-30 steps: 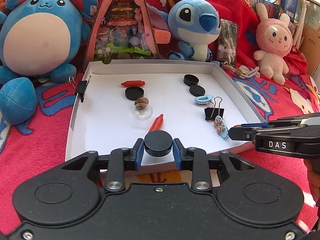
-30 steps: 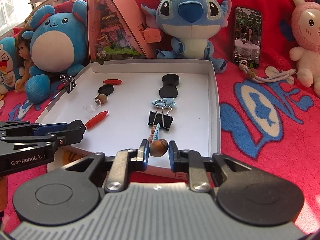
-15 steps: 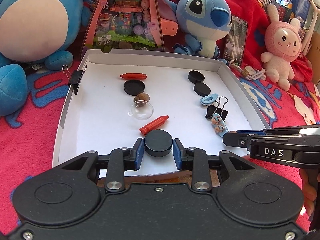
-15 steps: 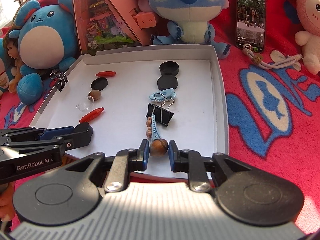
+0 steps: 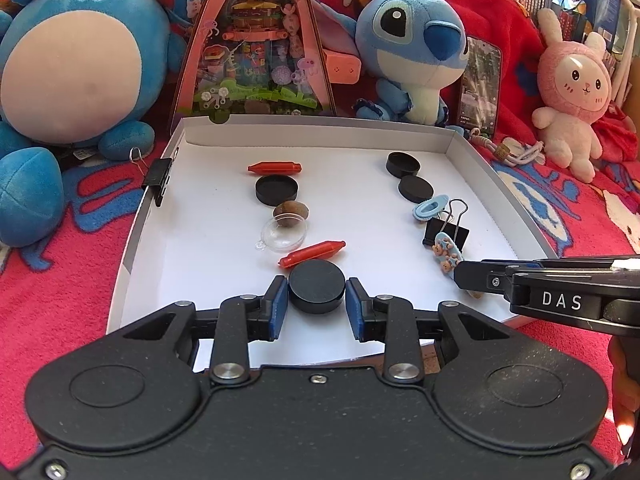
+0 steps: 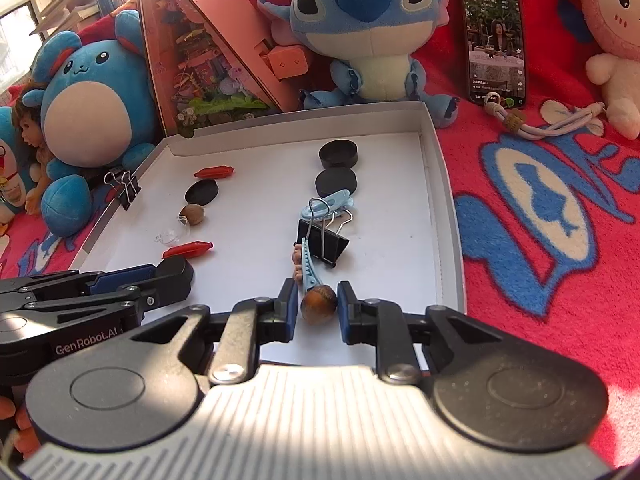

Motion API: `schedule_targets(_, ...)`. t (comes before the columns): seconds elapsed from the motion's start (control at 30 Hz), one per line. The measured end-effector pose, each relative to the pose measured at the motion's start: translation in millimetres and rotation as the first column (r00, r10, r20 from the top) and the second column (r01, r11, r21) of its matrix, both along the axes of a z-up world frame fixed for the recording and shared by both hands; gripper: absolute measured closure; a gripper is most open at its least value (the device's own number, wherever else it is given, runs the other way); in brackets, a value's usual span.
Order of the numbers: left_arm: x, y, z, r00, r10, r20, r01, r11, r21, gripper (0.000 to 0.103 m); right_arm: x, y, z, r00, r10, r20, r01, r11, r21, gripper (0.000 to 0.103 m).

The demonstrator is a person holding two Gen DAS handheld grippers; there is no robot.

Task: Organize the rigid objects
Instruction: 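Carry the black puck with the left tool over the box while the right carries the nut, then open the left tool to drop the puck in the box while the right drops the nut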

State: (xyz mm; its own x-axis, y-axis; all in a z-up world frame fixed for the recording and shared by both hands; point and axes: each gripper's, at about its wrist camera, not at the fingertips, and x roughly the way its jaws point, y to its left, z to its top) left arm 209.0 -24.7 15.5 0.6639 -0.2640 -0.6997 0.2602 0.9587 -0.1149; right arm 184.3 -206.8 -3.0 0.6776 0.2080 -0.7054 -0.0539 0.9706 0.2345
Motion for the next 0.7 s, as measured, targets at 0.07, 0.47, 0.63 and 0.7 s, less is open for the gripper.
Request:
schedule_targets(0.07, -0.5, -1.6, -0.6, 1.000, 0.000, 0.008, 0.000, 1.000, 0.008, 0.073, -0.7, 0.5, -0.7, 1.000, -0.004, 0.011, 0.004, 1.000, -0.006, 0.075)
schedule_targets(0.47, -10.9, -1.5, 1.6, 0.999, 0.027, 0.034, -0.028, 0.999, 0.037, 0.052, -15.7, 8.3, 3.5, 0.995, -0.002, 0.096, 0.009, 0.998, -0.066, 0.042)
schedule_targets(0.63, -21.5, 5.0, 9.4, 0.997, 0.046, 0.067, -0.047, 0.999, 0.021, 0.042, -30.0, 6.5, 11.4, 0.988, -0.021, 0.152, 0.033, 0.997, -0.072, 0.025)
schedule_targets(0.7, -26.2, 6.1, 12.7, 0.995, 0.052, 0.083, -0.054, 0.998, 0.021, 0.034, -34.7, 5.4, 13.9, 0.986, -0.030, 0.166, 0.042, 0.997, -0.065, 0.022)
